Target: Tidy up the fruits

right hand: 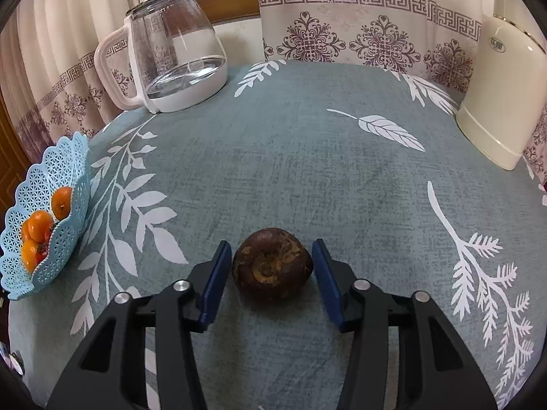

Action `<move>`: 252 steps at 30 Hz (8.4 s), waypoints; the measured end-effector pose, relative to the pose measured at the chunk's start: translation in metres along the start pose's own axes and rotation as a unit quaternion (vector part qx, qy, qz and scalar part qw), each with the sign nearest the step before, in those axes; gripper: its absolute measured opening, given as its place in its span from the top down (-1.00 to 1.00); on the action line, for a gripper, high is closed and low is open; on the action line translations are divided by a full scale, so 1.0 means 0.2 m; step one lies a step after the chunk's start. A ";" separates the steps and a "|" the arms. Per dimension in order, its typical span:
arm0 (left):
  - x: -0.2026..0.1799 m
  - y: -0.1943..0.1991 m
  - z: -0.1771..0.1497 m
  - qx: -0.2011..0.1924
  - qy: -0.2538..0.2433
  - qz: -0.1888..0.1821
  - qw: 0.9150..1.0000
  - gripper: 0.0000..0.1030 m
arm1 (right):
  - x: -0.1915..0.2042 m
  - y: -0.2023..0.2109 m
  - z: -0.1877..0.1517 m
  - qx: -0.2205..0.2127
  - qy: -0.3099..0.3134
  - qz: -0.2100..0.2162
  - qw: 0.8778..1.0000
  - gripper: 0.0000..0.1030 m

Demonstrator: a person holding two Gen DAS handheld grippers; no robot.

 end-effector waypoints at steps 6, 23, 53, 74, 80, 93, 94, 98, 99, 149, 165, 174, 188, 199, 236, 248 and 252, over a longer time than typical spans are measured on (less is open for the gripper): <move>-0.09 0.06 -0.01 0.008 -0.020 -0.025 0.999 -0.94 | -0.03 0.03 -0.03 -0.002 -0.004 0.010 1.000 0.14; -0.42 0.20 -0.09 0.052 -0.081 -0.134 0.986 -0.94 | -0.35 0.23 -0.19 -0.035 -0.026 -0.011 0.999 0.13; -0.86 0.07 -0.57 0.335 -0.050 -0.361 0.869 -0.29 | -0.51 0.20 -0.26 -0.012 -0.084 0.032 0.996 0.13; -0.90 0.08 -0.60 0.351 -0.050 -0.382 0.853 0.42 | -0.51 0.19 -0.27 -0.010 -0.086 0.032 0.996 0.13; -0.87 0.09 -0.56 0.338 -0.049 -0.371 0.863 0.42 | -0.52 0.21 -0.26 -0.018 -0.089 0.034 0.995 0.13; -0.65 0.03 -0.36 0.291 -0.017 -0.326 0.899 0.42 | -0.52 0.25 -0.26 -0.038 -0.088 0.031 0.995 0.13; -0.63 0.02 -0.35 0.287 -0.014 -0.323 0.902 0.41 | -0.52 0.25 -0.26 -0.039 -0.088 0.031 0.995 0.13; -0.52 -0.01 -0.27 0.267 -0.001 -0.298 0.916 0.41 | -0.53 0.26 -0.26 -0.041 -0.088 0.031 0.995 0.13; -0.49 -0.02 -0.25 0.264 0.003 -0.292 0.919 0.41 | -0.53 0.26 -0.26 -0.041 -0.089 0.031 0.995 0.13; 0.25 -0.29 -0.16 0.224 0.056 -0.121 0.965 0.14 | -0.53 0.27 -0.26 -0.045 -0.089 0.031 0.995 0.13; 0.31 -0.16 -0.11 0.196 0.042 -0.115 0.973 -0.11 | -0.11 0.47 -0.08 -0.070 -0.038 0.118 0.990 0.13; 0.34 -0.13 -0.12 0.194 0.040 -0.123 0.972 -0.23 | 0.45 0.55 0.14 -0.073 0.038 0.182 0.980 0.13; 0.45 -0.08 -0.13 0.191 0.044 -0.116 0.974 -0.34 | 1.15 0.32 0.28 0.003 0.108 0.206 0.973 0.13; 0.45 -0.09 -0.14 0.193 0.047 -0.118 0.973 -0.56 | 1.11 0.31 0.32 0.001 0.082 0.208 0.975 0.10; 0.35 -0.01 -0.08 0.193 -0.003 -0.111 0.975 -0.94 | 0.56 0.64 -0.14 -0.073 0.087 0.123 0.986 -0.82; 0.36 0.02 -0.04 0.178 0.001 -0.110 0.978 -0.94 | 0.62 0.76 -0.22 -0.104 0.126 0.107 0.981 -0.90; 0.34 0.03 -0.03 0.171 -0.013 -0.101 0.980 -0.94 | 0.62 0.78 -0.22 -0.113 0.131 0.098 0.980 -0.90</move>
Point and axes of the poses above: each gripper's, at about its wrist camera, not at the fingertips, and y roughly against the way its jaws point, x to its left, z to its top, the point moved 4 cm from there along -y, roughly the way its jaws point, and after that the axes turned 12 degrees about -z, right-handed, at the moved point
